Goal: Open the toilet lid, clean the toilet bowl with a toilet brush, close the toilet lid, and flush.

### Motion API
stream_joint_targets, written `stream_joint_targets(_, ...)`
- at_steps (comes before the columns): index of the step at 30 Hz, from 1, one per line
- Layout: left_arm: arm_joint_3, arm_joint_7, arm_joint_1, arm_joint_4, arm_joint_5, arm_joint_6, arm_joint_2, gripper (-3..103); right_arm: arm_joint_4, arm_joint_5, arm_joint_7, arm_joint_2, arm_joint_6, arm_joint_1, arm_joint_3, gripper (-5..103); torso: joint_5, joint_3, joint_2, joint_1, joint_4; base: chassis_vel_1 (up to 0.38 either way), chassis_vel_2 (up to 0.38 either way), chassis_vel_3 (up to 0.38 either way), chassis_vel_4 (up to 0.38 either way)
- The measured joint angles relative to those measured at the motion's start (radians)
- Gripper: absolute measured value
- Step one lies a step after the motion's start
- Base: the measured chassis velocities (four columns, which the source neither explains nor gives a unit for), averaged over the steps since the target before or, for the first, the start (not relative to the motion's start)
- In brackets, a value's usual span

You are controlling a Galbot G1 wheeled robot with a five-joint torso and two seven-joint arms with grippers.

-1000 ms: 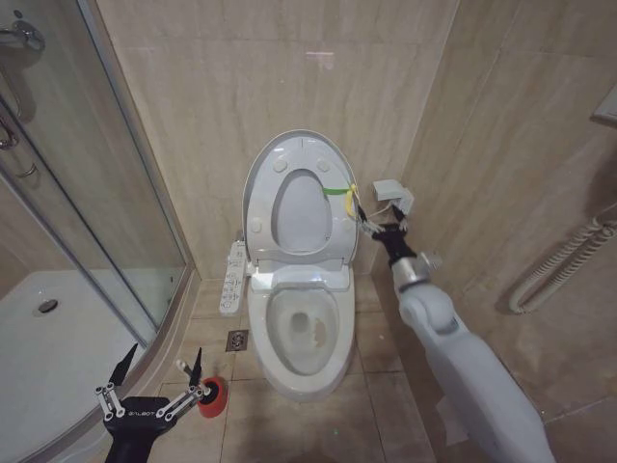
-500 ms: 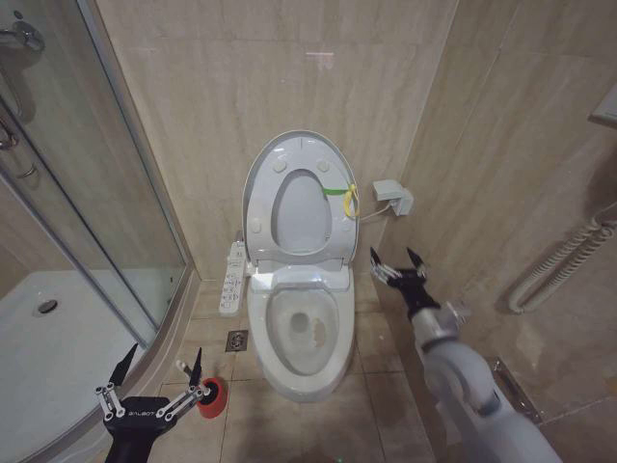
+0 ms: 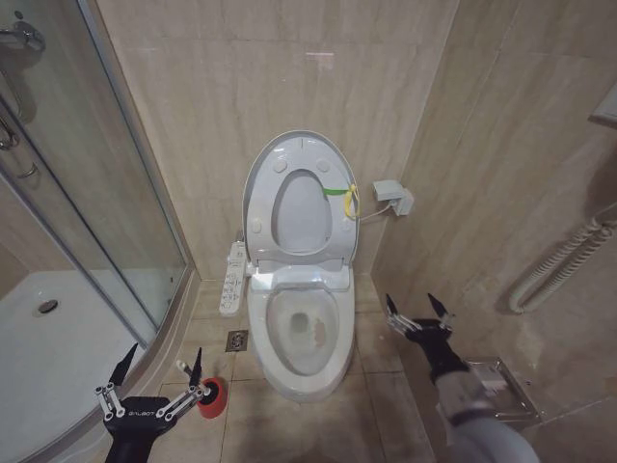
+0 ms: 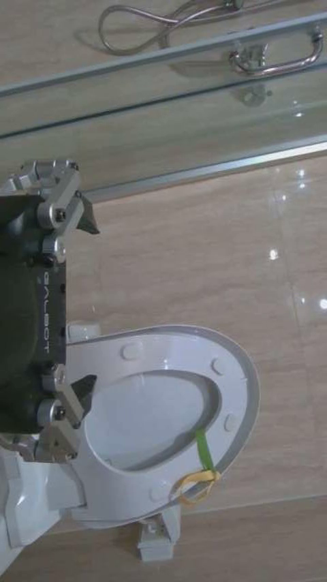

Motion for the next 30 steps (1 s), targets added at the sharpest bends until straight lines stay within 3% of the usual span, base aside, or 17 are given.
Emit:
stream_joint_targets(2,0.000,0.000,0.000,0.000,0.000,0.000,0.000,100,0.046,-0.024,-0.080,0.038,0.011,-0.072,0.046,100,-0.0001,0.000,0.000,0.000,-0.0003,0.000,0.000,0.000,0.000)
stream_joint_targets(6,0.000,0.000,0.000,0.000,0.000,0.000,0.000,100,0.101,-0.049,-0.144,0.108,0.017,-0.127,0.096,100,-0.0003,0.000,0.000,0.000,-0.0002,0.000,0.000,0.000,0.000)
stream_joint_targets(14,0.000,0.000,0.000,0.000,0.000,0.000,0.000,100,0.173,-0.048,-0.165,0.261,-0.017,-0.202,0.091,100,-0.0001,0.000,0.000,0.000,-0.0001,0.000,0.000,0.000,0.000)
stream_joint_targets(30,0.000,0.000,0.000,0.000,0.000,0.000,0.000,100,0.166,-0.123,-0.156,0.314,0.069,-0.220,0.026,100,-0.0001,0.000,0.000,0.000,0.0000,0.000,0.000,0.000,0.000)
